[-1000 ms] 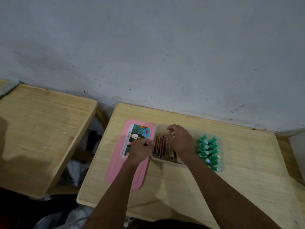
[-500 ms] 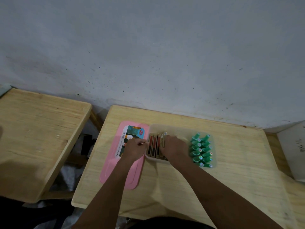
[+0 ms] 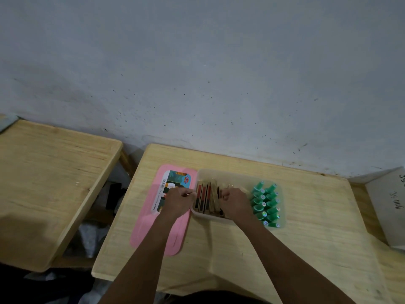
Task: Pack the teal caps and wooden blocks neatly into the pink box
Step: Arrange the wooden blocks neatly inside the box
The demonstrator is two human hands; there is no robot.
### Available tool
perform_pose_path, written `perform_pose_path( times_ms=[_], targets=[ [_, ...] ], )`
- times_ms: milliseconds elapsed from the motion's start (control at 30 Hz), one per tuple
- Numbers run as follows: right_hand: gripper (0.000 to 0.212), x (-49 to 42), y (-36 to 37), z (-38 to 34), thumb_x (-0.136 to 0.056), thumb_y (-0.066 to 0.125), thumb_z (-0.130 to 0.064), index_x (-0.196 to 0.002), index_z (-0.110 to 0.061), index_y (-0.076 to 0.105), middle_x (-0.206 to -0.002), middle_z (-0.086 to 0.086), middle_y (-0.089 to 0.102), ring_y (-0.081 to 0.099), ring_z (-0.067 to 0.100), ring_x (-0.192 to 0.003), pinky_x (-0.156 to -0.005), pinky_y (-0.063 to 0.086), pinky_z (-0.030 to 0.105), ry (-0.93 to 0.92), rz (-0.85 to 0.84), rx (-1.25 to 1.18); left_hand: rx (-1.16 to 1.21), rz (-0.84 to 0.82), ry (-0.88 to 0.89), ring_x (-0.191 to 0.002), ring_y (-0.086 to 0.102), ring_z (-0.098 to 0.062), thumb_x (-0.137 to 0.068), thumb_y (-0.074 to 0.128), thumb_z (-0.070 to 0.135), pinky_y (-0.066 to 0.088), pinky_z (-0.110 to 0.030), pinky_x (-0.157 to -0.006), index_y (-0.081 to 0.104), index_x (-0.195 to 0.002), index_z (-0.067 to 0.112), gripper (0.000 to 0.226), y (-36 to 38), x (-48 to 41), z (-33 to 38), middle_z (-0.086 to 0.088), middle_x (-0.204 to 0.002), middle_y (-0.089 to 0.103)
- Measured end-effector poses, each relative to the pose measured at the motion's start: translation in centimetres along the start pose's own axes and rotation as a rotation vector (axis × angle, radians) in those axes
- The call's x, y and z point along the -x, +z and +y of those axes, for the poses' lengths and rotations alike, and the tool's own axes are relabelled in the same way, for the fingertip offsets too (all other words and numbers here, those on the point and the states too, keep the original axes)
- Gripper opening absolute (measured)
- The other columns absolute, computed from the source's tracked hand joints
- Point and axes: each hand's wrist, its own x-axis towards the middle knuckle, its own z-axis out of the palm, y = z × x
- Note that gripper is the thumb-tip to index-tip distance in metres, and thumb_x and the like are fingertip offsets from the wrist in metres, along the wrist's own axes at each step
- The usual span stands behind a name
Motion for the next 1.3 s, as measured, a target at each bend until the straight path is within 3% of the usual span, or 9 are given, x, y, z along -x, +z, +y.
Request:
perform_pose_path(
  times_ms=[67,133,333,433,633,767,933,1133,1300],
  targets=[
    [0.012,0.2,0.0,0.1,-0.087,0.058,-0.023,-0.075,-0.023,0.061,-0.08,0.0,0.063,0.061,0.02,-0.076,-0.066,0.047,0.03,-0.031,-0.005,0.103,0.004,0.001,-0.003,-0.105,0.061,-0.028,-0.09,0.06,0.02,0.053,-0.047,-0.094,0.064,-0.118,0.007,0.031,0.1,0.0,0.0,-0.013,-0.113,0.065],
    [0.02,0.3,0.1,-0.2,-0.09,0.055,-0.034,-0.085,-0.019,0.067,-0.084,0.002,0.066,0.064,0.022,-0.078,-0.065,0.045,0.03,-0.045,0.017,0.165,0.0,0.001,0.005,-0.104,0.062,-0.028,-0.09,0.06,0.02,0.053,-0.046,-0.094,0.064,-0.118,0.006,0.031,0.1,0.0,0.1,-0.013,-0.113,0.065],
    [0.036,-0.5,0.8,-1.3,-0.09,0.05,-0.045,-0.086,-0.017,0.072,-0.079,0.001,0.071,0.069,0.021,-0.075,-0.063,0.049,0.028,-0.014,0.013,0.266,-0.006,0.003,0.002,-0.106,0.062,-0.028,-0.09,0.06,0.021,0.053,-0.046,-0.094,0.064,-0.118,0.007,0.032,0.1,-0.1,0.0,-0.014,-0.114,0.066],
    [0.03,-0.7,1.3,-1.7,-0.09,0.054,-0.045,-0.093,-0.02,0.07,-0.088,-0.001,0.072,0.069,0.02,-0.083,-0.067,0.049,0.029,-0.019,0.032,0.268,-0.005,0.008,0.001,-0.107,0.062,-0.03,-0.089,0.061,0.021,0.053,-0.046,-0.094,0.064,-0.118,0.007,0.032,0.1,0.0,0.0,-0.014,-0.113,0.067],
    [0.023,-0.9,2.2,-1.8,-0.082,0.065,-0.037,-0.099,-0.021,0.063,-0.09,-0.001,0.07,0.067,0.019,-0.083,-0.073,0.055,0.035,0.044,0.038,0.109,-0.025,0.012,0.009,-0.106,0.064,-0.03,-0.09,0.06,0.022,0.053,-0.047,-0.095,0.065,-0.117,0.009,0.031,0.0,0.0,-0.1,-0.013,-0.113,0.067],
    [0.018,-1.0,2.8,-1.7,-0.081,0.069,-0.034,-0.093,-0.021,0.065,-0.084,-0.004,0.069,0.064,0.012,-0.074,-0.064,0.05,0.028,0.048,0.009,-0.132,-0.018,0.021,0.009,-0.104,0.063,-0.027,-0.09,0.06,0.023,0.054,-0.045,-0.093,0.065,-0.117,0.009,0.031,0.1,0.0,0.0,-0.011,-0.113,0.067],
    [0.02,-1.0,3.6,-1.9,-0.084,0.07,-0.02,-0.101,-0.01,0.071,-0.093,0.002,0.07,0.059,0.013,-0.078,-0.058,0.039,0.019,-0.035,-0.097,-0.186,-0.027,0.033,0.002,-0.104,0.064,-0.026,-0.09,0.06,0.022,0.054,-0.045,-0.092,0.065,-0.117,0.009,0.031,0.2,0.0,0.1,-0.011,-0.115,0.066],
    [0.021,-1.5,3.4,-2.0,-0.091,0.06,-0.013,-0.107,-0.01,0.074,-0.104,0.007,0.074,0.07,0.021,-0.089,-0.085,0.056,0.034,-0.101,-0.168,-0.271,-0.022,0.03,0.004,-0.103,0.065,-0.03,-0.09,0.06,0.024,0.054,-0.044,-0.092,0.065,-0.118,0.008,0.033,0.1,0.1,0.1,-0.014,-0.111,0.069],
    [0.026,-2.3,0.9,-1.0,-0.092,0.051,-0.025,-0.113,-0.027,0.067,-0.116,-0.003,0.069,0.064,0.019,-0.102,-0.086,0.052,0.034,-0.078,0.051,-0.019,0.003,0.022,0.003,-0.105,0.063,-0.026,-0.09,0.061,0.02,0.054,-0.045,-0.093,0.064,-0.119,0.007,0.033,0.1,0.0,0.0,-0.011,-0.115,0.065]
  ],
)
